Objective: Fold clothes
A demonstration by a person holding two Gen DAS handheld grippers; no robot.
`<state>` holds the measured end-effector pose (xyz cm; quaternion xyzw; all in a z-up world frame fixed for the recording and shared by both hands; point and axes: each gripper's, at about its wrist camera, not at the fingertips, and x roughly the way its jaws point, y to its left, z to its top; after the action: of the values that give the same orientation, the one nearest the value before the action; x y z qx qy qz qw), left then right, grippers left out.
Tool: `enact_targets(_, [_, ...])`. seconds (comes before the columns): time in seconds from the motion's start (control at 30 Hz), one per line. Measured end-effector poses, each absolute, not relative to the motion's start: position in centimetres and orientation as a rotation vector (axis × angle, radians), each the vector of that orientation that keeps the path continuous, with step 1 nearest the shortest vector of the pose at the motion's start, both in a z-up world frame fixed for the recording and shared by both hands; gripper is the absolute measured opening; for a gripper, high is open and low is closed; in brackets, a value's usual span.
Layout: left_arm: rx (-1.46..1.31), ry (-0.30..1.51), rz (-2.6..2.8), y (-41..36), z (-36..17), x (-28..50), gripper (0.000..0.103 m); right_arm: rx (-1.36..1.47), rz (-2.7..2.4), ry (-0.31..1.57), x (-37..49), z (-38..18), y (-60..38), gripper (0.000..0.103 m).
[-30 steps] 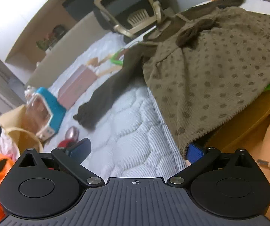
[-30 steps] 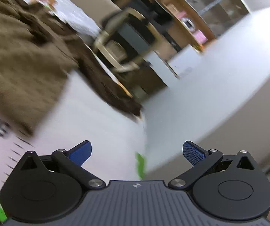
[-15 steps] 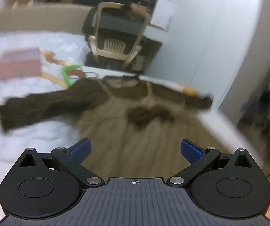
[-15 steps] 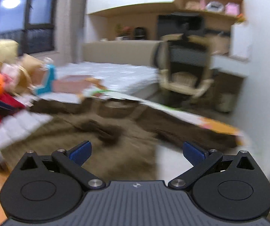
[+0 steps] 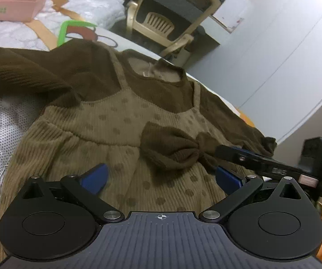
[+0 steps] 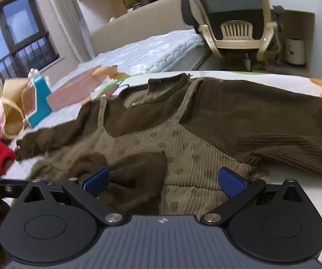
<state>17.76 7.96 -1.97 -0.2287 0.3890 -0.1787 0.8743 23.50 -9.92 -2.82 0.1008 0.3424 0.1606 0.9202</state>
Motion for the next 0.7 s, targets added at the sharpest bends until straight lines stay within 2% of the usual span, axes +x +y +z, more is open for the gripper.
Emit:
enact_targets(0.17, [-0.592,0.89,-0.442,10.8,-1.7,17.5,0.103,0.165,0.342,0.72,23.3,-2.7,-9.7,0.103])
enact_targets(0.37, [-0.784,0.566,0.146,20.5,-0.9,14.7,0.103,0.186,0.365,0.702,23.1,-2.6,-10.2,0.103])
enact_targets(0.47, [-0.973,0.561,0.283,23.5,-2.9,15.2,0.096,0.195,0.364,0.697,23.1,-2.6,-10.3,0.103])
enact_targets(0.53, [-1.02,0.564,0.353,24.4,-3.9,16.3,0.065,0.198,0.361,0.692,23.0,-2.7,-10.3,0.103])
enact_targets(0.57, [-0.999,0.552,0.388,24.6,-4.0,16.8,0.059,0.201,0.361,0.69,23.0,-2.7,-10.3,0.103])
enact_targets(0.6, [-0.978,0.54,0.423,24.7,-4.0,17.3,0.047,0.205,0.361,0.687,22.9,-2.7,-10.4,0.103])
enact_targets(0.63, [-0.957,0.528,0.458,24.8,-4.0,17.8,0.029,0.213,0.362,0.684,22.9,-2.7,-10.5,0.103])
enact_targets(0.7, [-0.831,0.507,0.478,23.7,-2.8,18.9,0.021,0.228,0.366,0.679,22.9,-2.7,-10.7,0.103])
